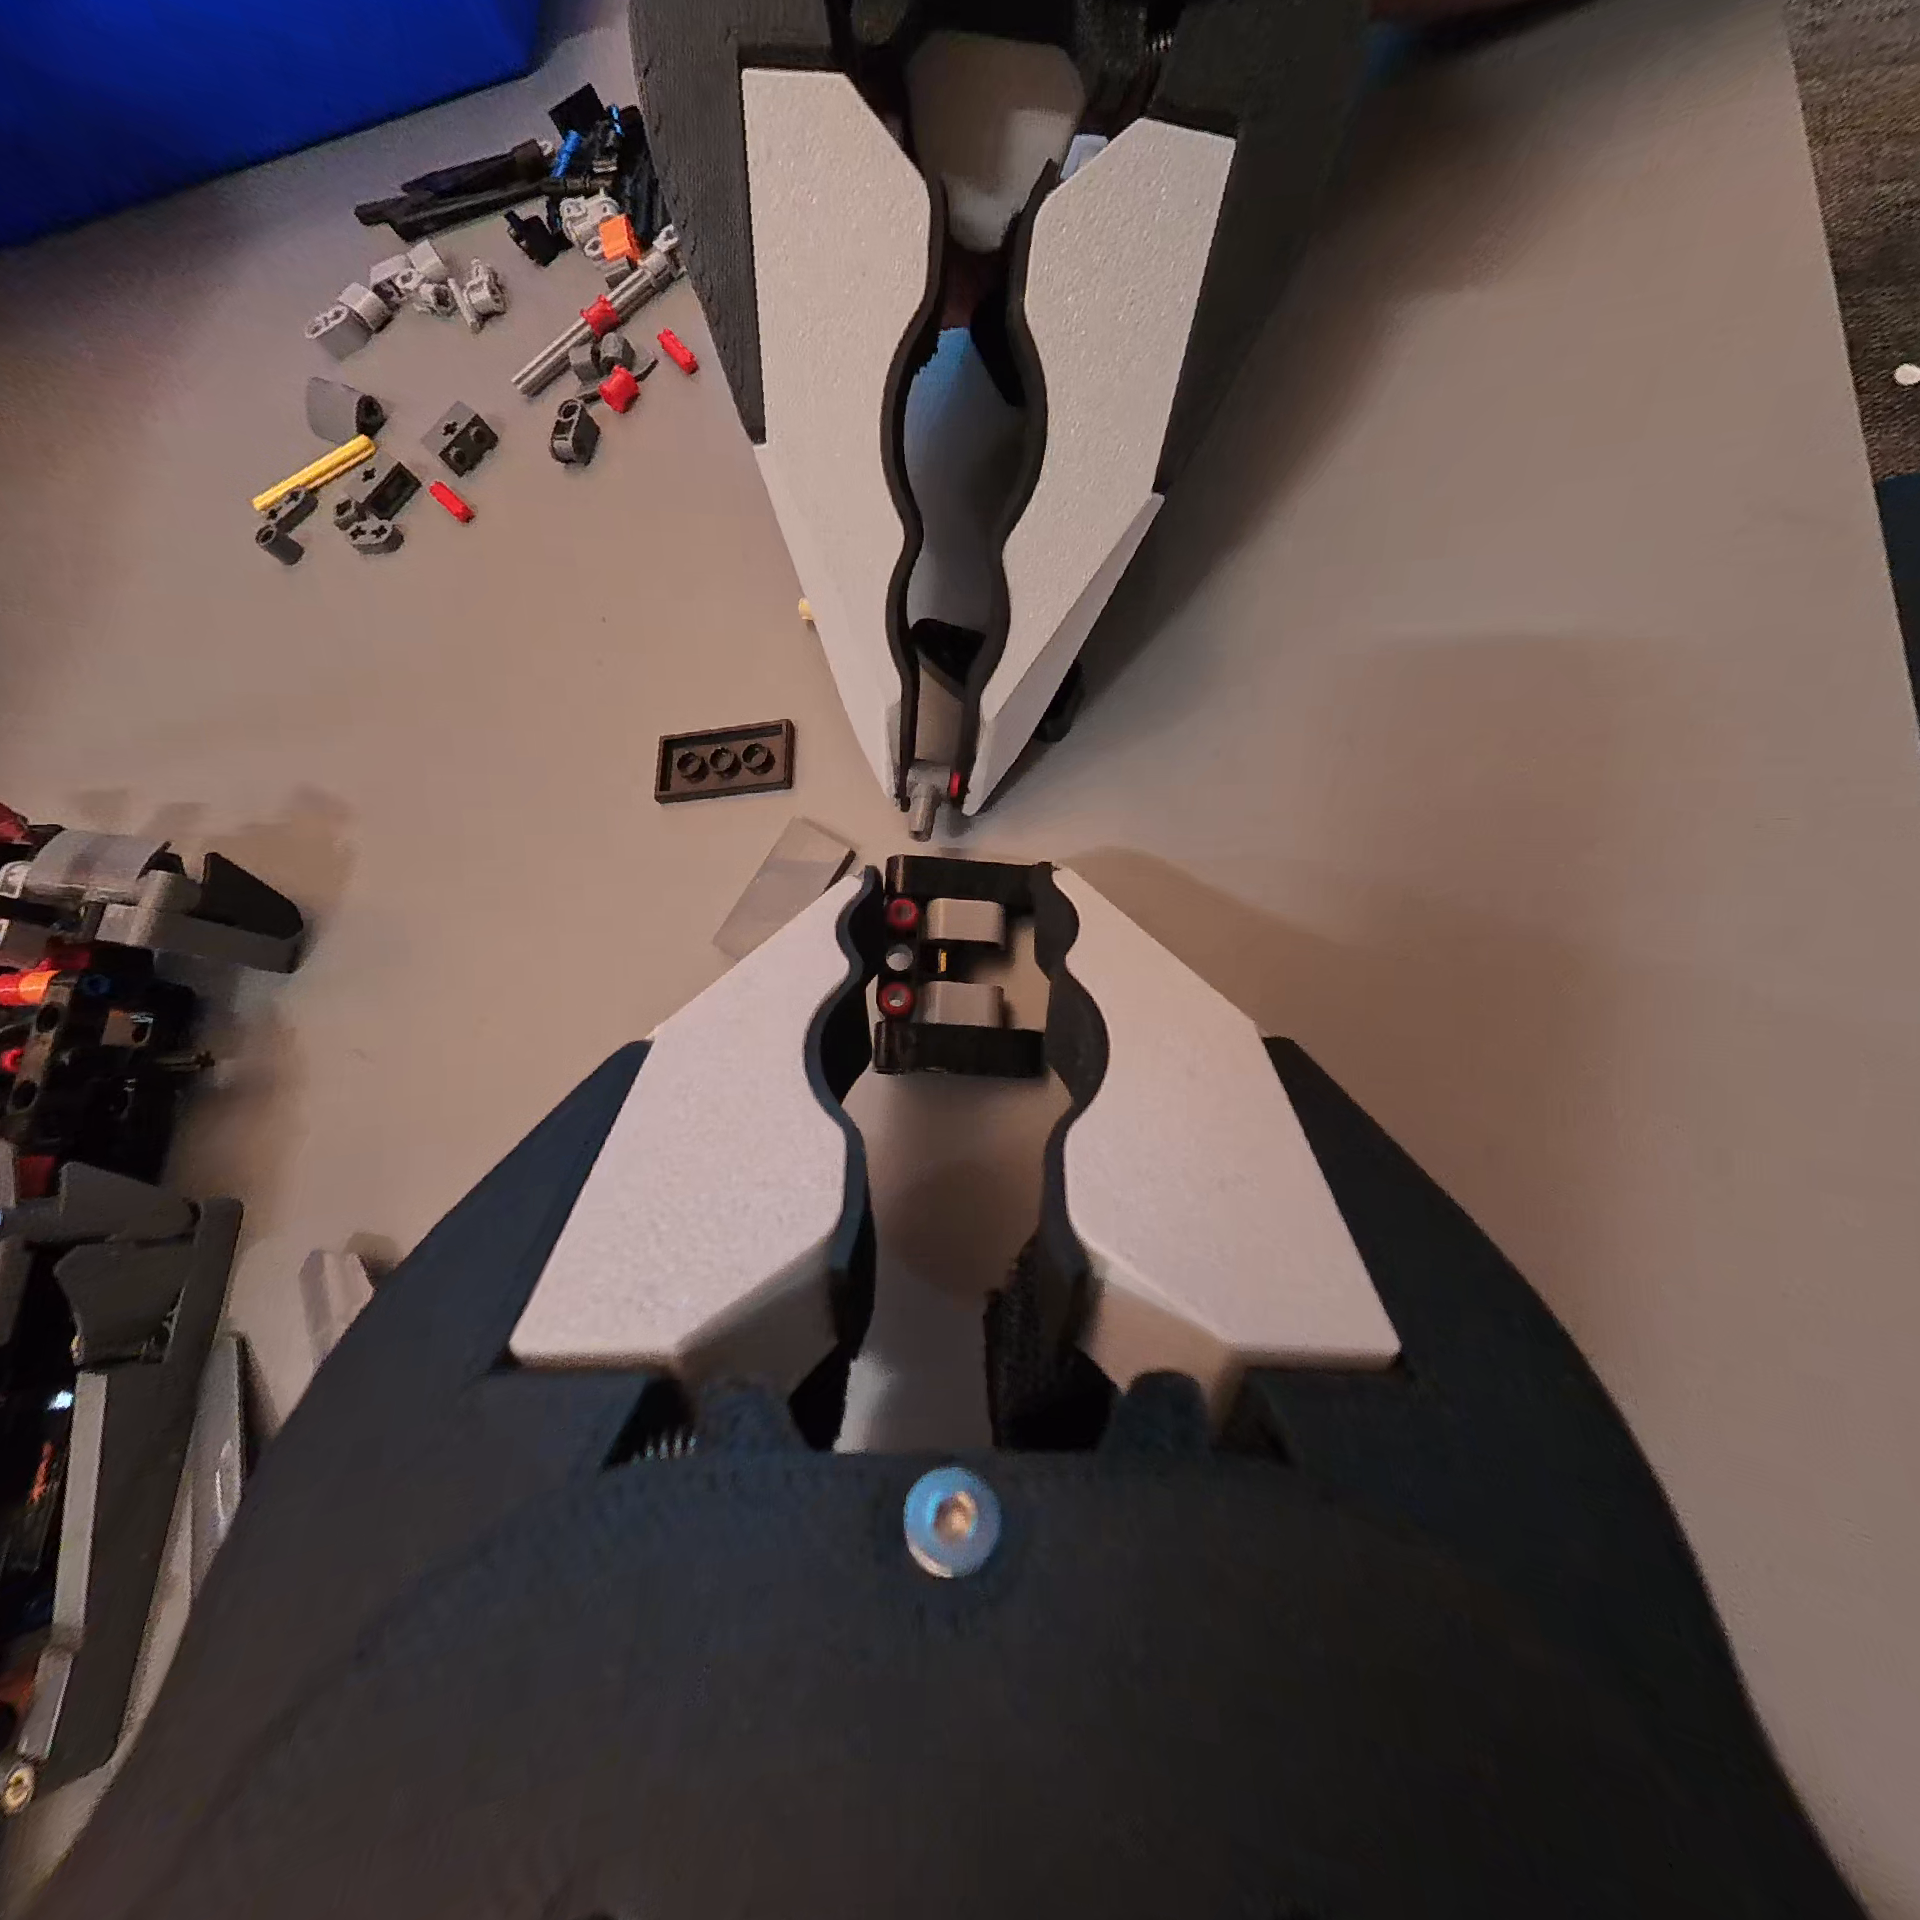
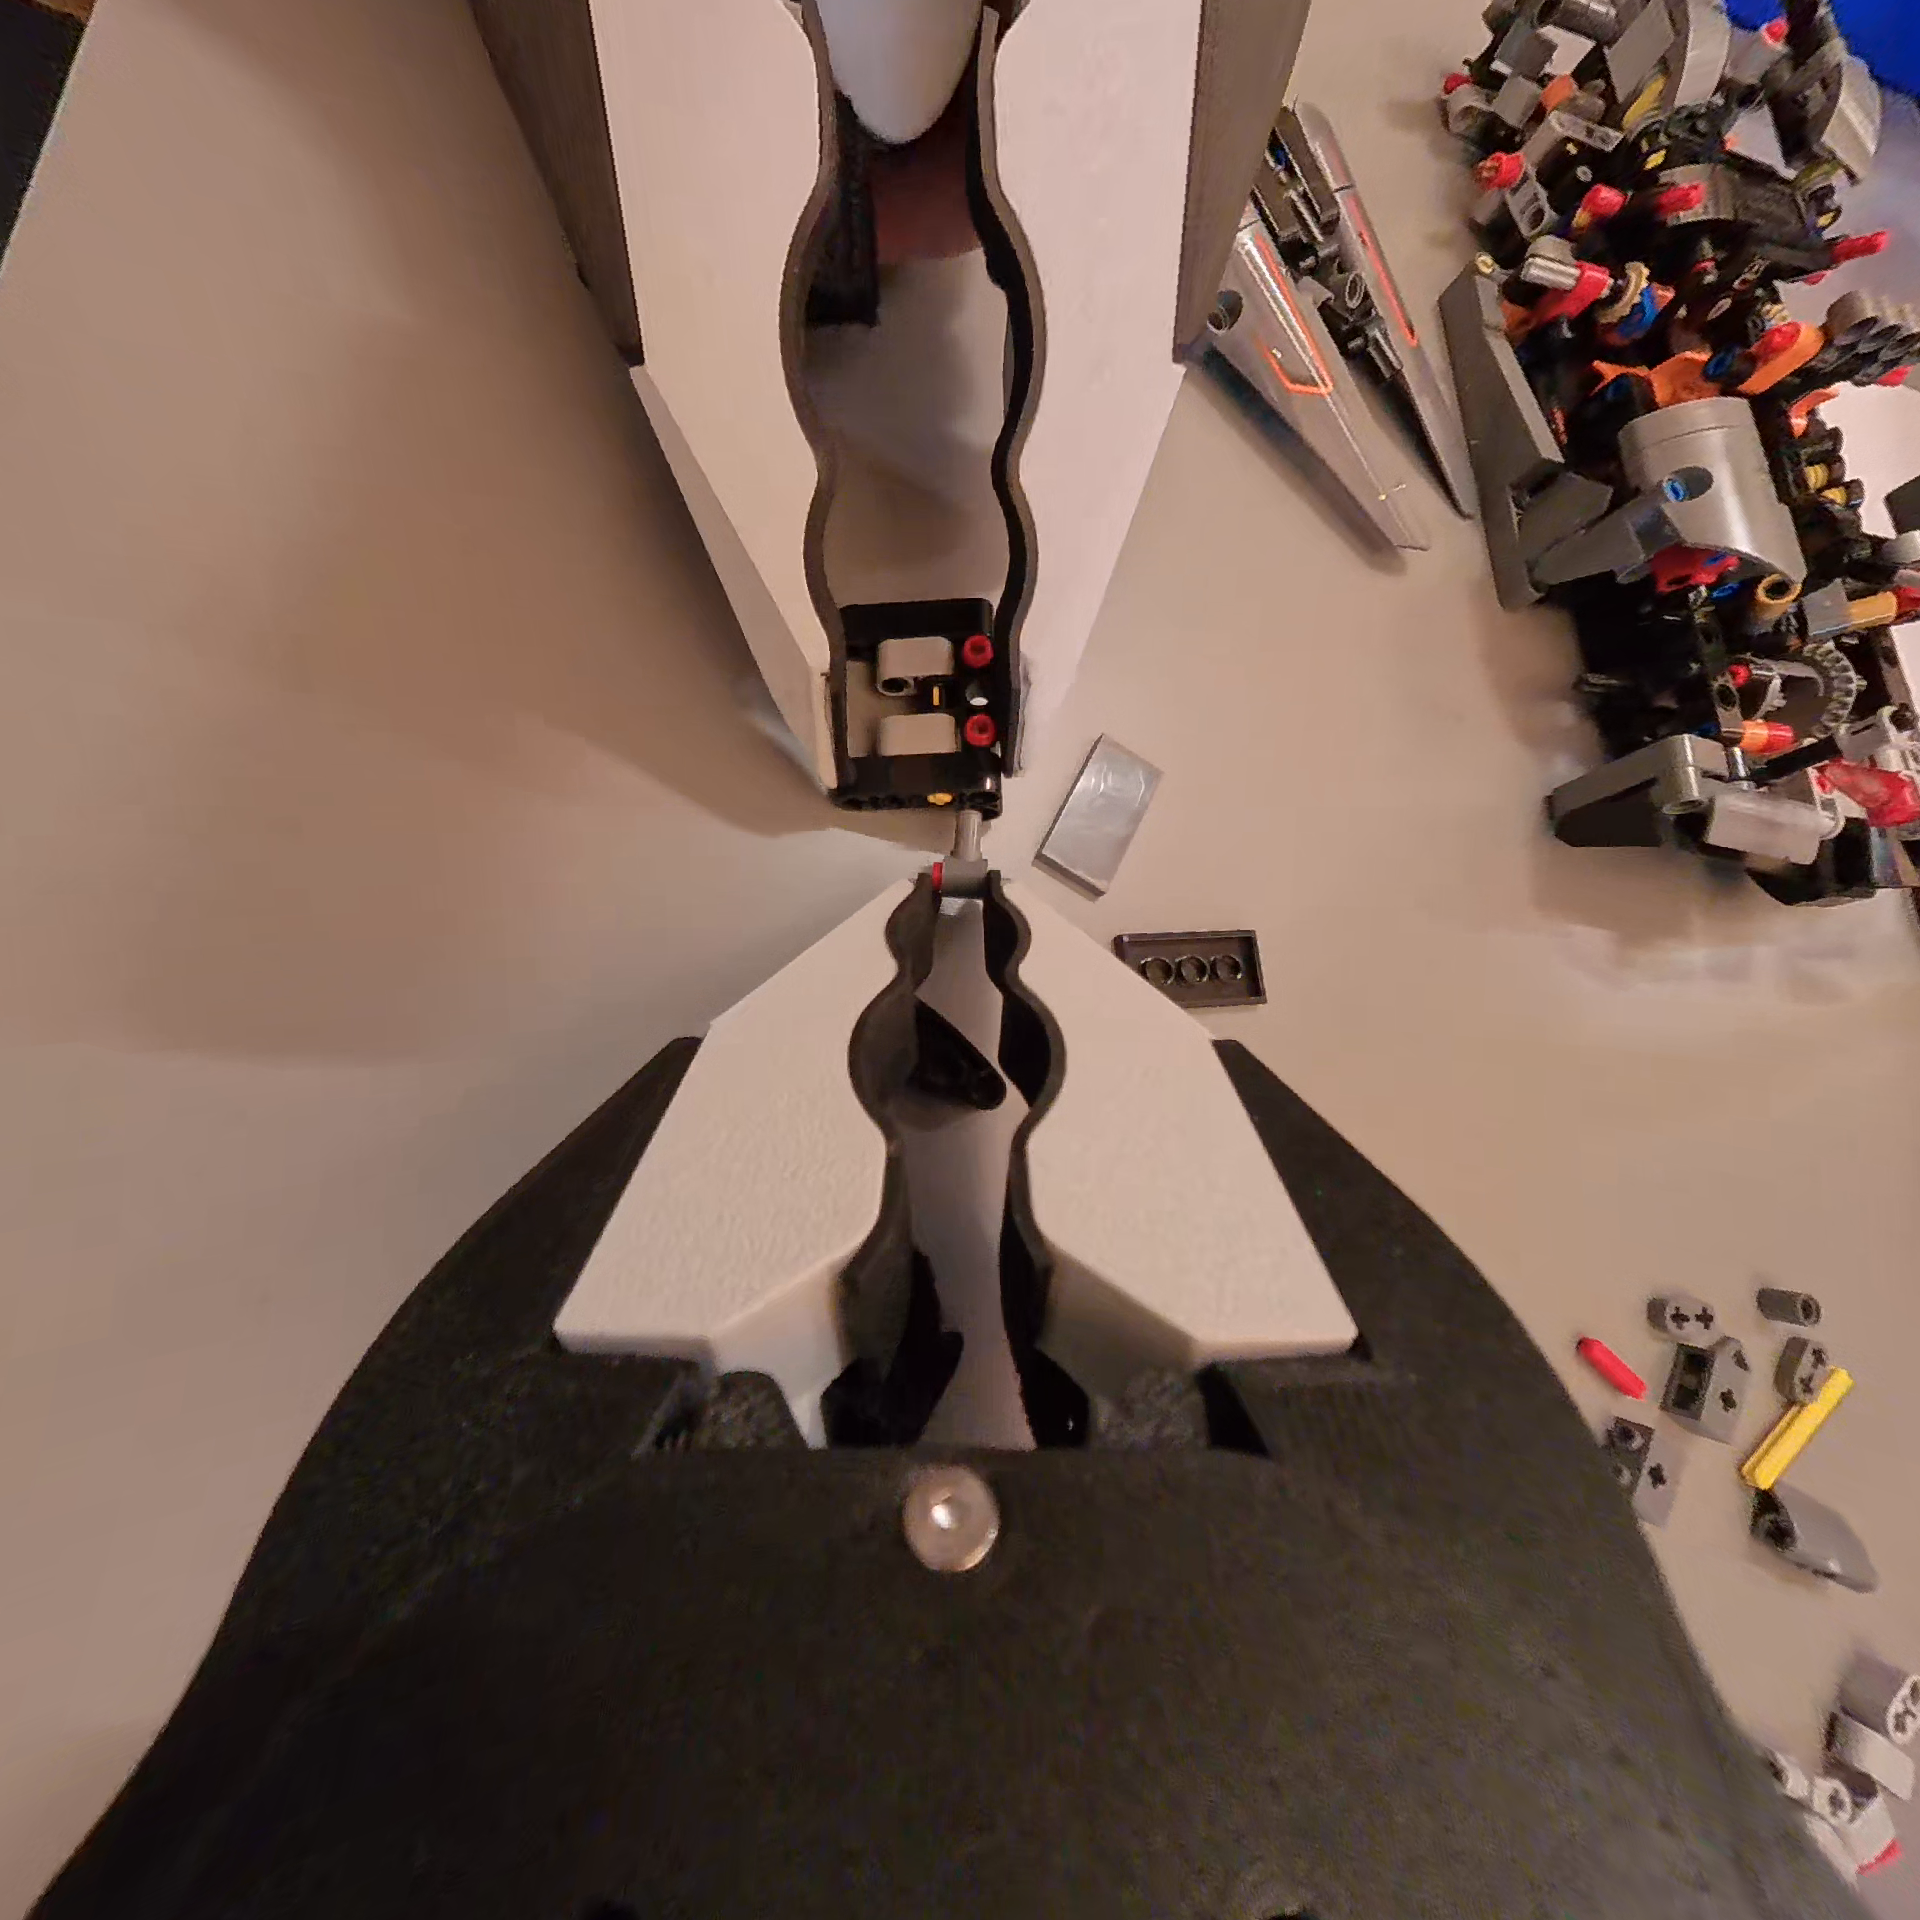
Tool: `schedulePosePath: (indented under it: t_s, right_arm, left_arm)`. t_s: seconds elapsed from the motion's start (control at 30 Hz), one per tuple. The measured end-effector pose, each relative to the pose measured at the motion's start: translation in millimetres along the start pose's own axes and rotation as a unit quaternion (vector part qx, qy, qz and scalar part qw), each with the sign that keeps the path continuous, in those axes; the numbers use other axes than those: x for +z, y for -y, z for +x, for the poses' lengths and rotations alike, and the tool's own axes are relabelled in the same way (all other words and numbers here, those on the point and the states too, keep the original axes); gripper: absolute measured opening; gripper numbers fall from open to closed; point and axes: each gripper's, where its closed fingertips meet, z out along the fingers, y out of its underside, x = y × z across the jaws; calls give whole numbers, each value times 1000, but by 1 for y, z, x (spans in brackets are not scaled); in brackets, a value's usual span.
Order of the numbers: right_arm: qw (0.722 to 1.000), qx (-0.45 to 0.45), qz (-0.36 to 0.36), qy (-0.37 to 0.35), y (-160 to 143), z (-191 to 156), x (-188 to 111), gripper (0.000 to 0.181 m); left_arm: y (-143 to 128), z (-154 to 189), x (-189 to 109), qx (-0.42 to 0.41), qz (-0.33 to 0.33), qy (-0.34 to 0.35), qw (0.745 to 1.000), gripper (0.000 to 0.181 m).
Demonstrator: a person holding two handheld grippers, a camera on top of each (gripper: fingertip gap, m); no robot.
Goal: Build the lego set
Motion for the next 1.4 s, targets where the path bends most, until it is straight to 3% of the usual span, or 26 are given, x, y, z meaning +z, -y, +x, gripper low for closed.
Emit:
schedulePosePath:
  t_s: [0.5, 0.73, 1.4]
  right_arm:
    - [1000, -2, -23, -8, 1, -1, 1, 7]
    - [1000, 8, -21, -9, -1, 1, -1, 7]
    - [1000, 8, -23, -4, 0, -1, 0, 7]
  left_arm:
    - [3, 1, -1, -3, 15, -10, 1000, 16]
    - [1, 6, -2, 17, -7, 3, 1000, 34]
    - [3, 5, 1, 2, 4, -8, 1000, 29]
